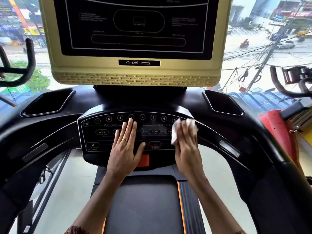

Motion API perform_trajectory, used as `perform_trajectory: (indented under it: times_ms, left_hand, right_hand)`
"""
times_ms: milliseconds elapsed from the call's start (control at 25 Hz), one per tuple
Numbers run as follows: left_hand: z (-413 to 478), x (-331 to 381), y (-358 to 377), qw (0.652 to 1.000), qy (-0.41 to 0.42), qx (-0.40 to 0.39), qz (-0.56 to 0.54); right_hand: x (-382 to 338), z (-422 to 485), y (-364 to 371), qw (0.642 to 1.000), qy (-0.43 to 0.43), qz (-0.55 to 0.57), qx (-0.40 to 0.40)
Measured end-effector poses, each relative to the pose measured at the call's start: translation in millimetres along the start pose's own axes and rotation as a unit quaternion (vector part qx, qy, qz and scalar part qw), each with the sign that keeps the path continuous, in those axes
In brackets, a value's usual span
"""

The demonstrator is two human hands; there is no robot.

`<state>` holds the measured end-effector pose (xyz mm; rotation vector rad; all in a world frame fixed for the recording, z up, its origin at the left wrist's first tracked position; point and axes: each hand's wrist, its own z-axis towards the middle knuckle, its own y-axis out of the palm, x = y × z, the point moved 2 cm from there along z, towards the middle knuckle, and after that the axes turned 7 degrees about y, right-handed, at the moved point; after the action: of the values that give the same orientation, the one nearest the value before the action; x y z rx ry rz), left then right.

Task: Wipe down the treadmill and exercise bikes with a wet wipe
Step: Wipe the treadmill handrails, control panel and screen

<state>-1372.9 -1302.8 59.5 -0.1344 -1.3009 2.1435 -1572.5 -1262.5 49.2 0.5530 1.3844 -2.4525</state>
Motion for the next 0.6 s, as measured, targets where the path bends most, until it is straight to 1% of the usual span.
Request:
perform_trajectory:
  times_ms: [80,120,160,240,280,320,400,520,560,600]
  left_hand:
    - [-1,-1,1,1.0,0.001,-0.001,-0.001]
    - [-1,-1,0,1.0,0.001,0.001,-0.001]
    - [-1,-1,0,1.0,0.002,0.004,-0.002]
    - [0,-2,-1,1.0,0.008,0.008,-0.007]
    - [0,-2,-1,1.0,0.011,0.007,-0.009]
    - [0,-1,-1,1.0,0.013,0.007,-0.01]
    - [0,-1,0,1.0,0.007,0.012,-0.009]
    - [-2,-1,0,1.0,0.005,0.008,-0.012]
    - [-2,-1,-1,1.0,0.007,0.006,-0.011]
    - [-1,-1,-1,1.0,0.009,0.006,-0.012]
  right_hand:
    - [-9,42,0,0.997,0.067,-0.002,0.045]
    - [-21,56,4,0.997,0.058,-0.003,0.046]
    - [-37,58,10,1.0,0.02,-0.003,0.019]
    - [-60,23,20,0.995,-0.072,-0.001,-0.068]
    - [-60,0,19,0.991,-0.096,0.002,-0.094]
    - [-50,-20,12,0.991,-0.098,0.004,-0.093]
    - [-21,-25,0,0.997,-0.066,0.004,-0.036]
    - [-7,26,1,0.996,0.067,-0.005,0.059]
    - [-19,44,5,0.994,0.084,-0.007,0.066]
    - [-37,53,13,0.996,0.072,-0.002,0.052]
